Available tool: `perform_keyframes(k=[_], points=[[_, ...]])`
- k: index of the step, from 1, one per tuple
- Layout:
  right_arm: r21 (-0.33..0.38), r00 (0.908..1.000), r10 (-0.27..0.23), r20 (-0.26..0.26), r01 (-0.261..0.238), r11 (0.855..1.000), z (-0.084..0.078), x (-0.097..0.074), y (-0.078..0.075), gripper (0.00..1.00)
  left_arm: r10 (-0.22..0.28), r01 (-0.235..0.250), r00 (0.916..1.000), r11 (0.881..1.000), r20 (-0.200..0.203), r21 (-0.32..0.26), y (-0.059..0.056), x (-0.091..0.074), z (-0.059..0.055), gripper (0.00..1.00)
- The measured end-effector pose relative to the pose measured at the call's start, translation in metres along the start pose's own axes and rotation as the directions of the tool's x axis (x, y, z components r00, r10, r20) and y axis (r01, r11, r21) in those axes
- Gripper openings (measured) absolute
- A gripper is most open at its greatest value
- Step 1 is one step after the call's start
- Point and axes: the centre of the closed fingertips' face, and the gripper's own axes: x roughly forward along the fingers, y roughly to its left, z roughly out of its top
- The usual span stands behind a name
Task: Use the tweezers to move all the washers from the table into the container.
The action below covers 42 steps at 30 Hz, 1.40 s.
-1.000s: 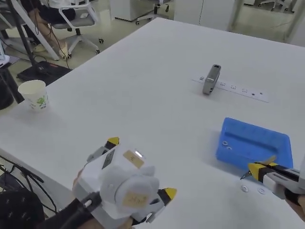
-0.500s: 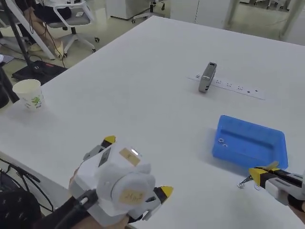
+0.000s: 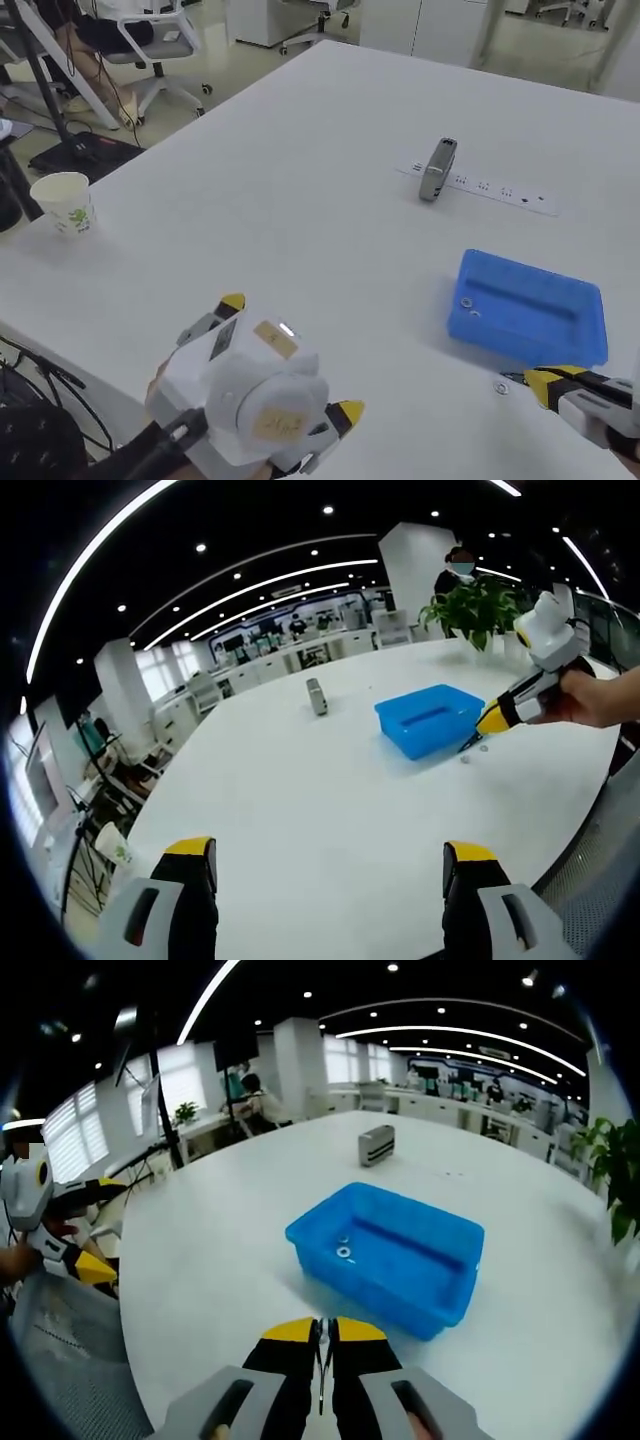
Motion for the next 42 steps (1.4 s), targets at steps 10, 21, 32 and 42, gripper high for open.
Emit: perform_keyframes(k=[10, 21, 32, 42], points=[[-0.009, 0.9949, 0.049, -0.088, -0.05, 0.999, -0.005, -0.022, 0.005, 0.01, -0.004, 0.004, 1.0, 1.0, -0.002, 0.007, -0.001, 0.0, 0.0, 0.96], [-0.044, 0.9487, 0.105, -0.298, -0.123, 0.991, -0.046, -0.051, 0.011, 0.01, -0.005, 0.005, 1.0, 1.0, -0.006, 0.009, -0.001, 0.0, 0.0, 0.96], [-0.124, 0.9074, 0.101, -0.408, -0.165, 0.979, -0.052, -0.053, 0.015, 0.01, -0.008, 0.008, 0.9999, 1.0, -0.01, 0.016, -0.002, 0.0, -0.001, 0.96], [-0.138, 0.908, 0.103, -0.406, -0.172, 0.975, -0.038, -0.038, 0.017, 0.01, -0.001, 0.001, 1.0, 1.0, -0.009, 0.006, -0.001, 0.0, -0.001, 0.95]])
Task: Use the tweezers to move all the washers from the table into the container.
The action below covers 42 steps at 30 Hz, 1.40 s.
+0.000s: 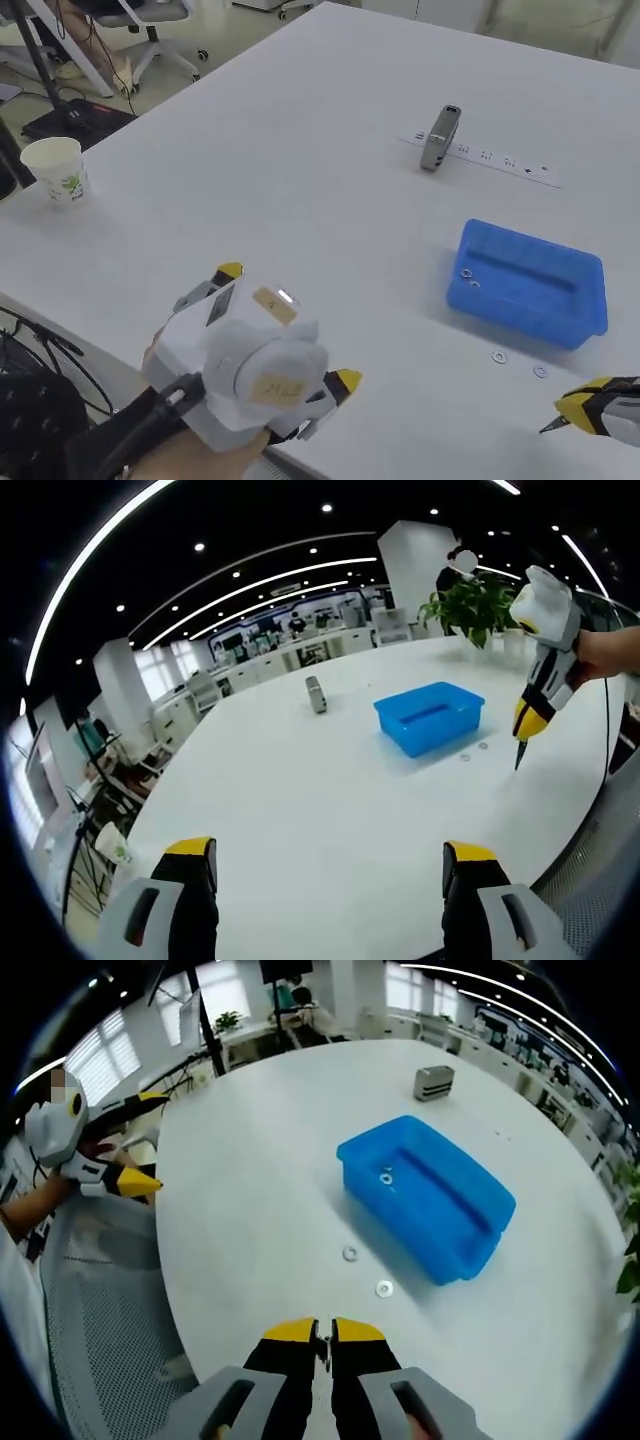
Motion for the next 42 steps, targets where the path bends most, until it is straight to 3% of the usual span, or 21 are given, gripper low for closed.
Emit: perform_keyframes(k=[8, 16, 23, 27, 29, 32, 35, 36, 38, 42], points=[[-0.05, 0.9993, 0.004, -0.038, -0.006, 0.999, 0.01, 0.009, 0.004, 0.01, 0.0, 0.0, 1.0, 1.0, -0.006, 0.005, 0.0, 0.0, -0.001, 0.95], [-0.108, 0.9909, 0.024, -0.133, -0.038, 0.993, -0.015, -0.005, 0.01, 0.01, 0.002, -0.002, 1.0, 1.0, 0.001, 0.0, 0.001, 0.0, 0.0, 0.95], [-0.169, 0.9672, 0.003, -0.254, -0.047, 0.985, -0.043, -0.022, -0.001, 0.01, -0.011, 0.011, 0.9999, 1.0, 0.003, 0.004, -0.002, 0.0, 0.0, 0.95], [-0.2, 0.9645, -0.017, -0.264, -0.038, 0.979, -0.043, -0.016, -0.008, 0.01, -0.013, 0.013, 0.9999, 1.0, 0.004, 0.005, -0.002, 0.001, 0.0, 0.95], [-0.209, 0.9705, -0.025, -0.24, -0.027, 0.977, -0.038, -0.014, -0.007, 0.01, -0.011, 0.011, 0.9999, 1.0, 0.0, 0.005, -0.002, 0.001, -0.001, 0.95], [-0.204, 0.9906, -0.032, -0.133, 0.004, 0.979, -0.019, -0.009, -0.009, 0.01, -0.004, 0.004, 1.0, 1.0, 0.003, 0.002, 0.0, 0.001, 0.0, 0.95], [-0.122, 0.9988, -0.034, -0.035, 0.029, 0.992, -0.001, -0.004, -0.012, 0.01, 0.003, -0.003, 1.0, 1.0, -0.001, -0.007, 0.002, 0.001, -0.001, 0.95], [-0.097, 0.9992, -0.037, 0.017, 0.039, 0.995, 0.009, -0.002, -0.012, 0.01, 0.003, -0.003, 1.0, 1.0, -0.003, -0.007, 0.002, 0.001, -0.002, 0.95], [-0.058, 0.9967, -0.033, 0.074, 0.038, 0.998, 0.02, 0.0, -0.012, 0.01, 0.002, -0.002, 1.0, 1.0, -0.004, -0.002, 0.001, 0.001, -0.002, 0.95], [-0.001, 0.9862, -0.055, 0.156, 0.056, 0.998, 0.04, 0.008, -0.015, 0.01, 0.004, -0.004, 1.0, 1.0, -0.003, 0.002, 0.001, 0.001, -0.001, 0.95]])
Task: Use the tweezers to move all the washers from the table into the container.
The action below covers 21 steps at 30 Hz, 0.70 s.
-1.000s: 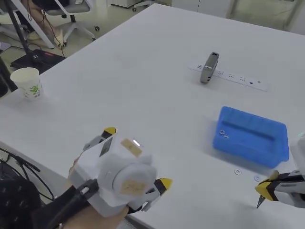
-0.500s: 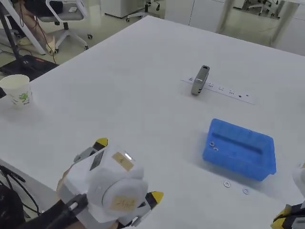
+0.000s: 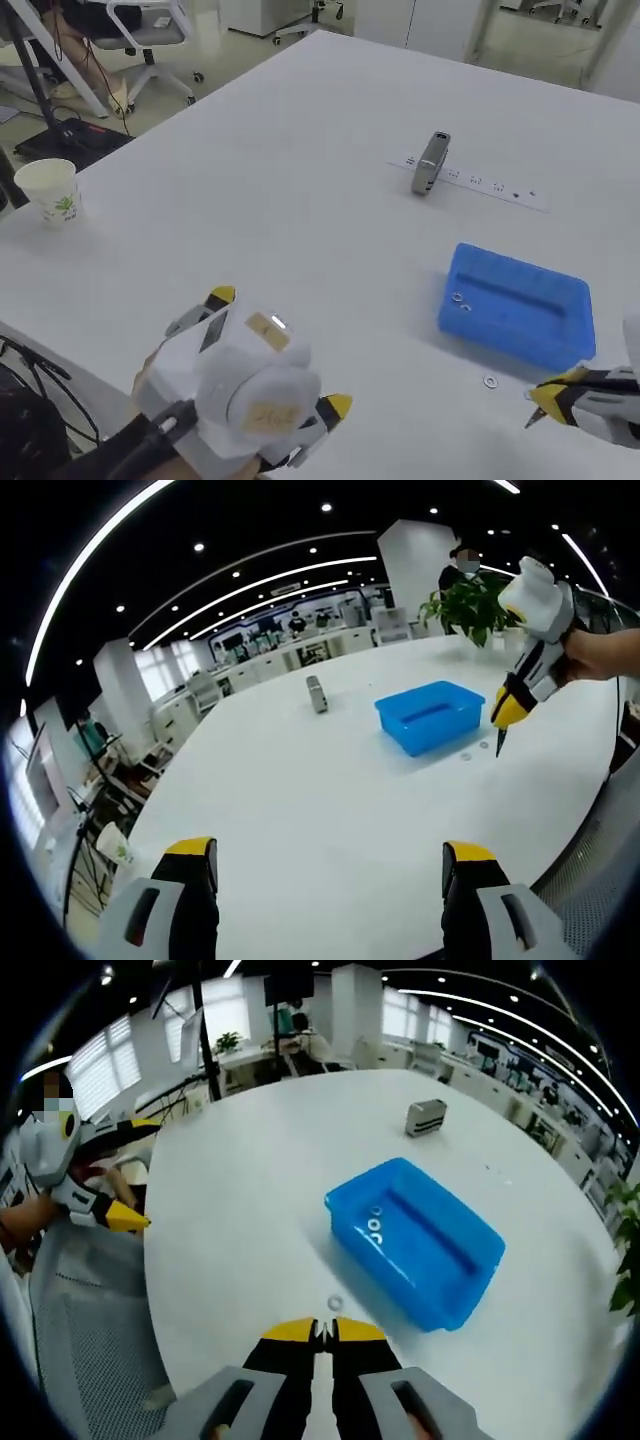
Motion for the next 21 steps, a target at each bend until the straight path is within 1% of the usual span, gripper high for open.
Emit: perform_keyframes(k=[1, 4, 8, 9, 10, 11, 15, 18, 21], points=[[0.02, 0.9998, -0.013, 0.015, 0.012, 1.0, 0.004, 0.004, -0.002, 0.01, 0.003, -0.003, 1.0, 1.0, 0.001, -0.001, 0.001, 0.0, 0.0, 0.95], [0.039, 0.9976, -0.041, 0.055, 0.039, 0.998, 0.015, 0.01, -0.004, 0.02, 0.006, -0.006, 1.0, 1.0, 0.004, -0.007, 0.002, -0.001, 0.0, 0.95], [0.057, 0.9959, -0.066, 0.061, 0.063, 0.996, 0.018, 0.015, -0.008, 0.02, 0.011, -0.011, 0.9999, 1.0, 0.007, -0.014, 0.003, -0.001, 0.001, 0.95], [0.065, 0.996, -0.064, 0.061, 0.06, 0.996, 0.018, 0.016, -0.008, 0.02, 0.011, -0.011, 0.9999, 1.0, 0.007, -0.015, 0.003, -0.001, 0.001, 0.95], [0.092, 0.9969, -0.052, 0.059, 0.047, 0.995, 0.018, 0.017, -0.007, 0.02, 0.01, -0.01, 0.9999, 1.0, 0.007, -0.017, 0.003, -0.001, 0.001, 0.95], [0.097, 0.9967, -0.056, 0.058, 0.051, 0.994, 0.017, 0.018, -0.008, 0.02, 0.01, -0.01, 0.9999, 1.0, 0.008, -0.017, 0.003, -0.002, 0.001, 0.95], [0.097, 0.9957, -0.074, 0.056, 0.068, 0.993, 0.018, 0.019, -0.012, 0.02, 0.007, -0.006, 0.9999, 1.0, 0.009, -0.013, 0.002, -0.002, 0.002, 0.95], [0.097, 0.9944, -0.08, 0.069, 0.073, 0.993, 0.022, 0.018, -0.014, 0.02, 0.007, -0.006, 0.9999, 1.0, 0.011, -0.014, 0.002, -0.002, 0.002, 0.95], [0.082, 0.9951, -0.082, 0.056, 0.078, 0.994, 0.022, 0.021, -0.014, 0.02, 0.008, -0.008, 0.9999, 1.0, 0.011, -0.017, 0.002, -0.002, 0.002, 0.95]])
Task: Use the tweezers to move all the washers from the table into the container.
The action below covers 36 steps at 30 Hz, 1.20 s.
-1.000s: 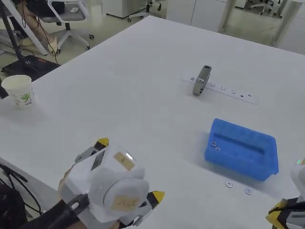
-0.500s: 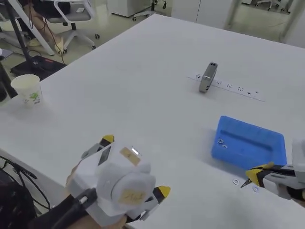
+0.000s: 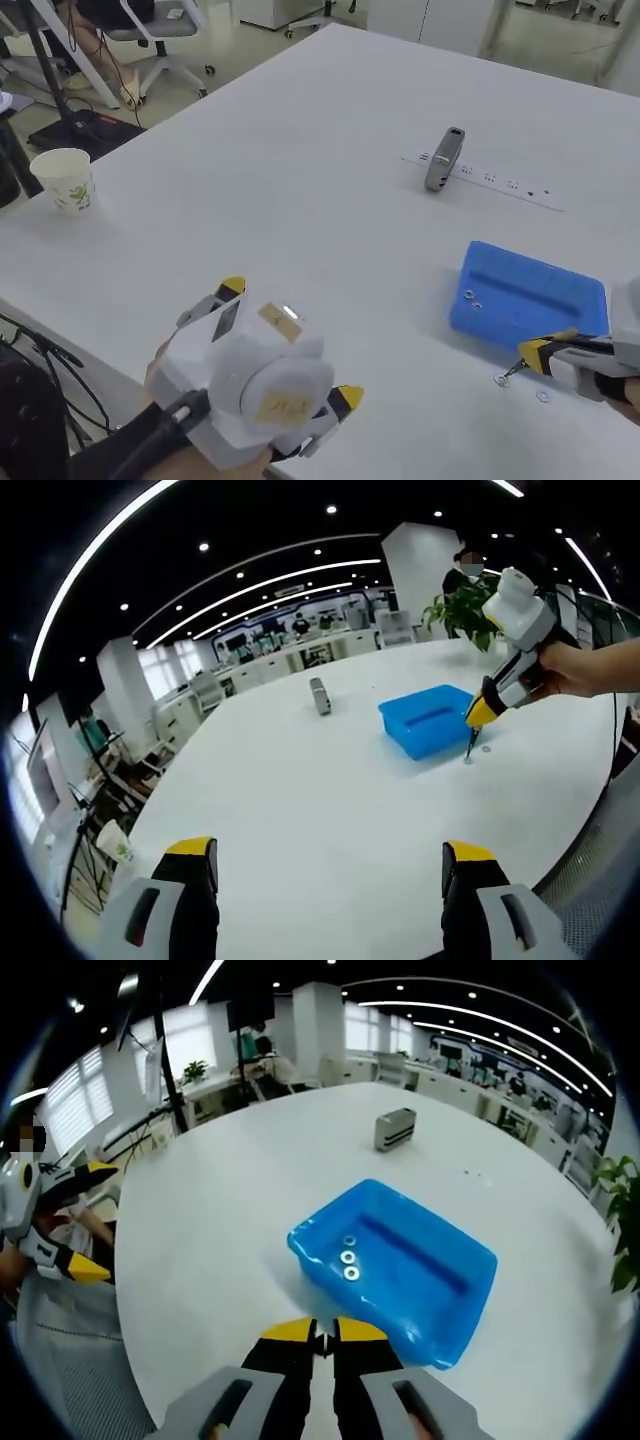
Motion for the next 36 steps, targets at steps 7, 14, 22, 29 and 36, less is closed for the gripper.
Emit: perform_keyframes(k=[7, 14, 22, 29, 36], points=[[-0.006, 0.9995, 0.018, -0.028, -0.018, 1.0, -0.001, 0.002, -0.001, 0.03, 0.006, -0.005, 1.0, 1.0, -0.006, 0.001, 0.001, 0.0, -0.001, 0.95], [-0.029, 0.9986, 0.032, -0.042, -0.034, 0.999, -0.002, 0.004, 0.002, 0.03, 0.007, -0.007, 1.0, 1.0, -0.003, 0.0, 0.001, 0.0, 0.0, 0.94], [-0.088, 0.9983, 0.015, -0.057, -0.02, 0.996, -0.005, 0.006, 0.004, 0.03, -0.002, 0.002, 0.9999, 1.0, -0.01, 0.01, -0.001, 0.001, -0.001, 0.94], [-0.045, 0.9995, 0.02, -0.023, -0.021, 0.999, -0.01, 0.007, 0.003, 0.02, 0.001, -0.001, 1.0, 1.0, -0.005, 0.007, 0.0, 0.001, -0.001, 0.94], [0.063, 0.9984, 0.053, -0.019, -0.051, 0.997, -0.011, 0.004, 0.002, 0.01, 0.008, -0.008, 1.0, 1.0, -0.005, 0.001, 0.002, 0.0, -0.001, 0.94]])
